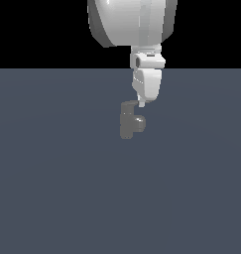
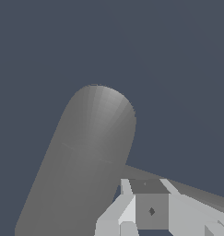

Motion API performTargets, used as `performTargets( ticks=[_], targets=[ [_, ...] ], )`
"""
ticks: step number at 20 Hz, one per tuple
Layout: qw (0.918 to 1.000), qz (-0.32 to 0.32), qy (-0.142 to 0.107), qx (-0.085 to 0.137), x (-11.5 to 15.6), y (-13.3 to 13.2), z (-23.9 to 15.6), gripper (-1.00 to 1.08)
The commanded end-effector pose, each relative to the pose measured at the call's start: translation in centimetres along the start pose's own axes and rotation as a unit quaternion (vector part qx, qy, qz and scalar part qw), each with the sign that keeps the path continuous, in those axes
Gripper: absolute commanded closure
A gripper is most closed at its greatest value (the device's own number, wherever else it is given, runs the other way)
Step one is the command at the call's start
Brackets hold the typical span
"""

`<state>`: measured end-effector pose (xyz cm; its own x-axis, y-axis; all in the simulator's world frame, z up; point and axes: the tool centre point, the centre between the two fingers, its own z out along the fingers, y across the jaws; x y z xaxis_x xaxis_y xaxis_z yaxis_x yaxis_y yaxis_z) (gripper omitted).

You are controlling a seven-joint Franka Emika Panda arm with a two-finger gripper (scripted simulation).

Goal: Turn on the faucet by rotating a designated handle.

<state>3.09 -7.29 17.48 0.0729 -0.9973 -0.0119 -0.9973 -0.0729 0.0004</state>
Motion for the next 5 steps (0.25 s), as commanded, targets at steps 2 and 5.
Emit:
performTargets(
  ticks=[2, 5],
  targets=[
    [0.9998, 0.020, 0.005, 0.001, 3.5, -0.2, 0.1, 1.08],
    [0.9997, 0.022, 0.006, 0.000, 4.3, -0.5, 0.1, 1.08]
  ],
)
